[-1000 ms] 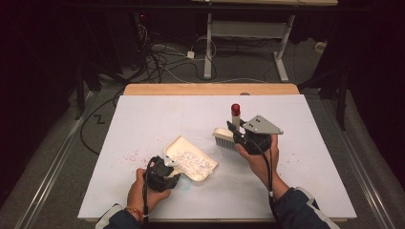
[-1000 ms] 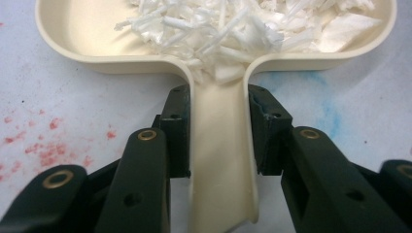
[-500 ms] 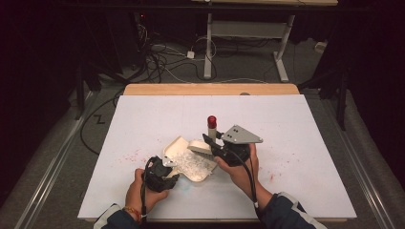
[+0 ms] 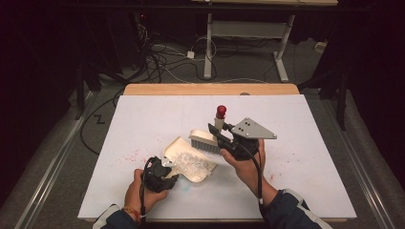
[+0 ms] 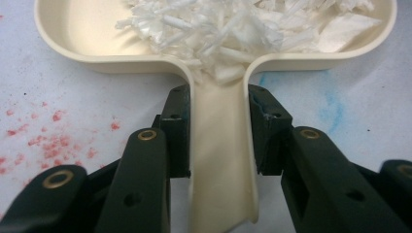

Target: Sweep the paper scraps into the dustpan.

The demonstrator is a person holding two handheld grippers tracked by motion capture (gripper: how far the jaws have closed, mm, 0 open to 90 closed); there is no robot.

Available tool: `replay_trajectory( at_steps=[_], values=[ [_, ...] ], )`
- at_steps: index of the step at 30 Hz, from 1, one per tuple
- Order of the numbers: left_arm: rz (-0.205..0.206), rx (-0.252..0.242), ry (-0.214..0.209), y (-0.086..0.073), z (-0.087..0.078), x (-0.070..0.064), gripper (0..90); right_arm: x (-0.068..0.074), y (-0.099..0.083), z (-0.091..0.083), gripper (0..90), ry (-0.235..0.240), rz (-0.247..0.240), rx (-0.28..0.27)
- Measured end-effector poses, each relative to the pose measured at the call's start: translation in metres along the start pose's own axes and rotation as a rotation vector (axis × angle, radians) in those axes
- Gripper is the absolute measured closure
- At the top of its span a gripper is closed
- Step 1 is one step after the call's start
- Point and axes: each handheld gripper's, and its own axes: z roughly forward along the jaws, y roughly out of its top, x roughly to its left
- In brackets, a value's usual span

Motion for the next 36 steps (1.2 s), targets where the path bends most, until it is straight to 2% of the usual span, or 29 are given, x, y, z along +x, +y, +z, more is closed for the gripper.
replay_trajectory(
  at_steps=[2, 4, 9, 14, 16, 17, 20, 22, 24, 27, 28, 30, 34, 36],
  values=[
    [0.000, -0.001, 0.000, 0.000, 0.000, 0.000, 63.2, -0.005, -0.005, -0.001, 70.2, -0.025, -0.008, 0.014],
    [0.000, -0.001, -0.002, 0.000, 0.000, 0.000, 63.2, -0.007, -0.008, -0.001, 70.2, -0.028, -0.008, 0.020],
    [-0.002, -0.001, -0.007, 0.000, 0.000, 0.001, 63.2, -0.019, -0.013, 0.007, 70.2, -0.014, 0.051, 0.038],
    [-0.020, -0.011, -0.004, -0.001, 0.000, 0.005, 63.2, -0.024, -0.008, 0.025, 70.2, -0.049, 0.028, 0.034],
    [-0.022, -0.010, -0.014, -0.001, 0.001, 0.007, 63.2, -0.027, -0.005, 0.035, 70.2, -0.050, 0.030, 0.036],
    [-0.024, -0.013, -0.014, -0.001, 0.001, 0.007, 63.2, -0.029, -0.003, 0.045, 70.2, -0.056, 0.048, 0.028],
    [-0.016, -0.009, -0.009, -0.001, 0.001, 0.007, 63.2, -0.031, -0.002, 0.053, 70.2, -0.053, 0.069, 0.019],
    [-0.021, -0.016, -0.009, -0.001, 0.001, 0.007, 63.2, -0.032, -0.002, 0.060, 70.2, -0.061, 0.056, 0.010],
    [-0.021, -0.018, -0.005, -0.002, 0.002, 0.006, 63.2, -0.034, -0.004, 0.068, 70.2, -0.074, 0.044, 0.031],
    [-0.014, -0.016, 0.003, -0.002, 0.001, 0.005, 63.1, -0.038, -0.012, 0.082, 70.2, -0.100, 0.028, 0.094],
    [-0.016, -0.016, 0.002, -0.002, 0.001, 0.005, 63.2, -0.040, -0.015, 0.085, 70.2, -0.099, 0.034, 0.101],
    [-0.015, -0.015, 0.000, -0.002, 0.001, 0.005, 63.1, -0.040, -0.013, 0.087, 70.2, -0.109, 0.014, 0.110],
    [-0.023, -0.019, 0.000, -0.002, 0.002, 0.005, 63.1, -0.037, -0.011, 0.088, 70.3, -0.083, 0.001, 0.128],
    [-0.018, -0.015, 0.002, -0.002, 0.002, 0.005, 63.2, -0.031, -0.010, 0.087, 70.2, -0.045, -0.005, 0.139]
  ],
)
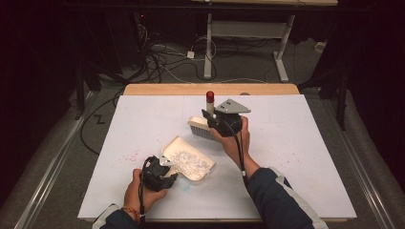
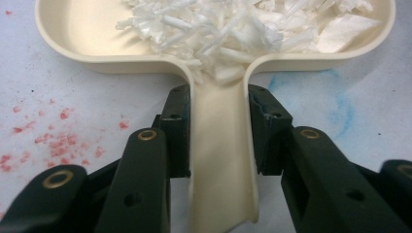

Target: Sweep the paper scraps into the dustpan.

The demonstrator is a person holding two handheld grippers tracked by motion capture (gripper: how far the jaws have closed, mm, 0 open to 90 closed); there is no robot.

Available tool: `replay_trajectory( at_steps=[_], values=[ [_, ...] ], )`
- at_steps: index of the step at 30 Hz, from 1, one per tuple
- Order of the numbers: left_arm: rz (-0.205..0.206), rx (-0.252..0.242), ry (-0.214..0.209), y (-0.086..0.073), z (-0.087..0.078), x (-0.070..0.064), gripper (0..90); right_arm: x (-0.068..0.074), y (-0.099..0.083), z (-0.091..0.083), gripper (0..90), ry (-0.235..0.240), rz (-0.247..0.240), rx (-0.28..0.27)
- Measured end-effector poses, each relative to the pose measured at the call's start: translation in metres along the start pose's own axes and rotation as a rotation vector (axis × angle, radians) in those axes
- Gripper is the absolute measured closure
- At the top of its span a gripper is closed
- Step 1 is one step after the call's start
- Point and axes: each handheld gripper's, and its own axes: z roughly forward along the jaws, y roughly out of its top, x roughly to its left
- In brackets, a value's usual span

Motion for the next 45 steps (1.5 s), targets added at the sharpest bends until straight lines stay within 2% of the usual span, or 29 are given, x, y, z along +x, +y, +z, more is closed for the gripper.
replay_trajectory(
  at_steps=[1, 2, 3, 4, 7, 9, 12, 16, 19, 22, 27, 31, 33, 34, 35, 36, 39, 43, 45],
  values=[
    [0.000, -0.001, 0.000, 0.000, 0.000, 0.000, 63.2, 0.004, 0.000, -0.001, 70.1, 0.030, 0.003, 0.009],
    [-0.001, -0.001, 0.000, 0.000, 0.000, 0.000, 63.1, 0.016, -0.001, -0.006, 69.8, 0.059, -0.029, 0.024],
    [-0.005, -0.004, -0.001, 0.000, 0.000, 0.000, 63.2, 0.022, -0.002, -0.008, 69.9, 0.080, -0.045, 0.026],
    [-0.005, -0.003, 0.000, 0.000, 0.000, 0.000, 63.2, 0.022, -0.002, -0.008, 69.9, 0.080, -0.045, 0.026],
    [-0.009, -0.005, -0.002, 0.000, 0.000, 0.000, 63.2, 0.036, -0.004, -0.018, 69.8, 0.137, -0.038, 0.021],
    [-0.008, -0.004, 0.000, 0.000, 0.000, 0.000, 63.2, 0.044, -0.004, -0.022, 69.9, 0.157, -0.040, 0.021],
    [-0.007, -0.002, 0.002, 0.000, 0.000, -0.001, 63.2, 0.051, 0.000, -0.029, 70.2, 0.214, -0.034, 0.014],
    [-0.010, -0.003, -0.002, 0.000, 0.000, 0.000, 63.2, 0.056, 0.007, -0.036, 70.2, 0.189, -0.069, -0.009],
    [-0.008, -0.002, -0.005, 0.000, 0.000, 0.001, 63.1, 0.049, 0.013, -0.040, 70.1, 0.204, -0.018, -0.036],
    [-0.009, -0.002, -0.007, 0.000, 0.000, 0.001, 63.1, 0.041, 0.019, -0.044, 70.1, 0.161, -0.016, -0.061],
    [-0.012, -0.005, -0.008, 0.000, 0.000, 0.001, 63.2, 0.022, 0.029, -0.048, 70.1, 0.141, 0.033, -0.093],
    [-0.012, -0.005, -0.009, 0.000, 0.000, 0.001, 63.2, 0.011, 0.029, -0.047, 70.1, 0.067, 0.000, -0.101],
    [-0.012, -0.005, -0.009, 0.000, 0.000, 0.001, 63.1, 0.006, 0.027, -0.045, 70.1, 0.050, 0.009, -0.088],
    [-0.008, -0.002, -0.009, 0.000, 0.000, 0.001, 63.2, 0.003, 0.025, -0.043, 70.1, 0.039, -0.003, -0.079],
    [-0.008, -0.003, -0.007, 0.000, 0.000, 0.001, 63.2, 0.000, 0.020, -0.041, 70.1, -0.020, -0.047, -0.060],
    [-0.009, -0.003, -0.008, 0.000, 0.000, 0.001, 63.2, 0.000, 0.020, -0.041, 70.1, -0.020, -0.047, -0.060],
    [-0.007, -0.003, -0.006, 0.000, 0.000, 0.001, 63.1, -0.003, 0.010, -0.037, 70.1, -0.093, -0.096, -0.032],
    [-0.012, -0.005, -0.005, 0.000, 0.000, 0.000, 63.1, -0.007, -0.002, -0.038, 70.1, -0.116, -0.119, 0.011],
    [-0.011, -0.004, -0.005, 0.000, 0.000, 0.000, 63.2, -0.007, -0.008, -0.042, 70.1, -0.109, -0.128, 0.032]
  ],
)
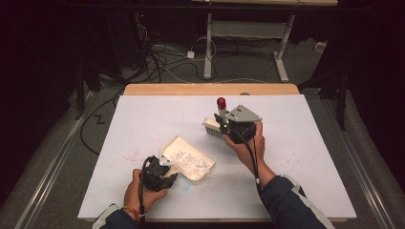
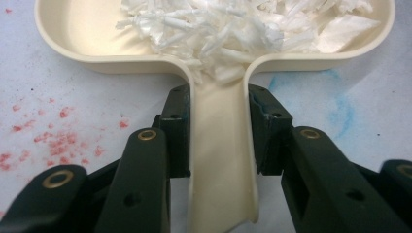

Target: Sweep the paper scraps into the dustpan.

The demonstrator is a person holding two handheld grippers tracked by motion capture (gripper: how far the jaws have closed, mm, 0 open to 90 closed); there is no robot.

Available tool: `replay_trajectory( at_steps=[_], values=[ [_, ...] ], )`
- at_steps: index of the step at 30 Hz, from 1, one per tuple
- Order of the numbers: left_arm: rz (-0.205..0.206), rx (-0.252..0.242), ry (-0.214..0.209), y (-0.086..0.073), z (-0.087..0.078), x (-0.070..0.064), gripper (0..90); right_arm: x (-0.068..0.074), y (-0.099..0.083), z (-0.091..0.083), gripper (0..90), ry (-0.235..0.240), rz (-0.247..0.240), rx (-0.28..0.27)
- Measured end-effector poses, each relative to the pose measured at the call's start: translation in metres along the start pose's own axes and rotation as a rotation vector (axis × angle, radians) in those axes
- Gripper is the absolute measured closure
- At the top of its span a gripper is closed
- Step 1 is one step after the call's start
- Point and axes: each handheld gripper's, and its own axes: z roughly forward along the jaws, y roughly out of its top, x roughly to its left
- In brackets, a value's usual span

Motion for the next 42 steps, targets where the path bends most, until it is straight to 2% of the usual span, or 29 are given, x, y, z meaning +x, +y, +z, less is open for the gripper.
replay_trajectory(
  at_steps=[3, 4, 8, 11, 13, 15, 19, 24, 29, 32, 37, 42],
  values=[
    [-0.002, 0.001, 0.002, 0.000, 0.000, 0.000, 63.2, 0.003, -0.010, -0.013, 70.2, 0.042, 0.012, 0.004],
    [-0.002, 0.002, 0.002, 0.000, 0.000, 0.000, 63.2, 0.003, -0.010, -0.013, 70.2, 0.042, 0.012, 0.004],
    [-0.001, 0.010, 0.000, 0.001, 0.000, 0.000, 63.2, 0.014, -0.013, -0.022, 70.0, 0.097, 0.025, 0.009],
    [-0.002, 0.009, -0.001, 0.001, 0.000, 0.001, 63.1, 0.022, -0.012, -0.027, 70.0, 0.152, 0.051, -0.001],
    [-0.003, 0.007, -0.002, 0.001, 0.000, 0.001, 63.1, 0.027, -0.010, -0.030, 70.1, 0.166, 0.040, -0.003],
    [-0.004, 0.007, -0.004, 0.001, 0.000, 0.001, 63.1, 0.031, -0.008, -0.032, 70.2, 0.220, 0.062, -0.003],
    [-0.001, 0.008, -0.004, 0.001, 0.000, 0.001, 63.1, 0.036, -0.001, -0.040, 70.2, 0.268, 0.061, -0.024],
    [-0.001, 0.007, -0.004, 0.001, 0.000, 0.001, 63.1, 0.033, 0.006, -0.048, 70.2, 0.271, 0.066, -0.052],
    [-0.010, 0.002, -0.007, 0.001, 0.000, 0.002, 63.1, 0.027, 0.008, -0.053, 70.1, 0.228, 0.053, -0.073],
    [-0.010, 0.002, -0.008, 0.001, 0.000, 0.002, 63.2, 0.021, 0.006, -0.056, 70.1, 0.229, 0.063, -0.068],
    [-0.020, -0.002, -0.014, 0.000, 0.000, 0.003, 63.2, 0.012, 0.004, -0.063, 70.1, 0.234, 0.051, -0.056],
    [-0.021, 0.008, 0.000, 0.001, -0.002, 0.006, 63.2, 0.001, 0.002, -0.076, 70.1, 0.233, 0.058, -0.056]
  ],
)
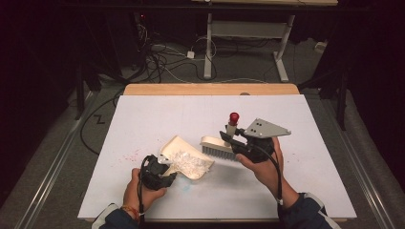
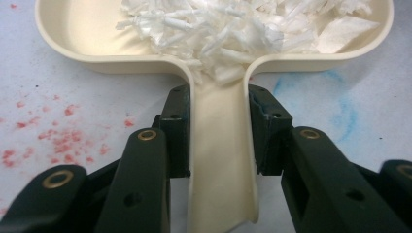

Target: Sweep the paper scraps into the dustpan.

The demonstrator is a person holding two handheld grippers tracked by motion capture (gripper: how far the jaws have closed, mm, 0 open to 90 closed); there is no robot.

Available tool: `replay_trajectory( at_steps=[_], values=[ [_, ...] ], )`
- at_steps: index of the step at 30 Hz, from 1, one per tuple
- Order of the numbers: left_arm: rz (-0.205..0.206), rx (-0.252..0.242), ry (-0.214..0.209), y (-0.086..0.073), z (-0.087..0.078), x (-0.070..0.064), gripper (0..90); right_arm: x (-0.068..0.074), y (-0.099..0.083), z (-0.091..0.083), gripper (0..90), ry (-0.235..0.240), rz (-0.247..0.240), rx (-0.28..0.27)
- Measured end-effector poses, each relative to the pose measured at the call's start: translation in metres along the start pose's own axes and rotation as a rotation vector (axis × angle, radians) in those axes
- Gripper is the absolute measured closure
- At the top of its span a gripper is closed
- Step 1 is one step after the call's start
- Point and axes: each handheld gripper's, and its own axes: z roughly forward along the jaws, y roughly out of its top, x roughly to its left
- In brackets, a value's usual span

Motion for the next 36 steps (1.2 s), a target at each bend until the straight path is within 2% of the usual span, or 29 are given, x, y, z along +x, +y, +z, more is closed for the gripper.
replay_trajectory(
  at_steps=[3, 8, 13, 16, 20, 32, 36],
  values=[
    [0.007, -0.003, 0.014, 0.000, -0.004, 0.002, 63.2, -0.004, 0.000, -0.008, 70.1, -0.002, -0.001, -0.001],
    [-0.012, -0.013, 0.024, -0.001, -0.008, 0.008, 63.2, -0.012, -0.002, -0.024, 70.1, -0.005, 0.006, -0.001],
    [-0.037, -0.012, 0.036, -0.004, -0.009, 0.016, 63.2, -0.025, -0.003, -0.044, 70.1, 0.011, 0.041, 0.000],
    [-0.054, -0.015, 0.050, -0.006, -0.011, 0.021, 63.2, -0.032, -0.005, -0.056, 70.1, -0.012, 0.040, -0.007],
    [-0.081, -0.019, 0.065, -0.011, -0.014, 0.030, 63.1, -0.039, -0.010, -0.074, 70.1, -0.018, 0.054, -0.006],
    [-0.194, -0.044, 0.114, -0.029, -0.027, 0.054, 63.1, -0.056, -0.033, -0.107, 70.1, -0.017, 0.081, 0.054],
    [-0.205, -0.046, 0.120, -0.034, -0.028, 0.058, 63.2, -0.059, -0.036, -0.118, 70.1, -0.010, 0.046, 0.095]
  ],
)
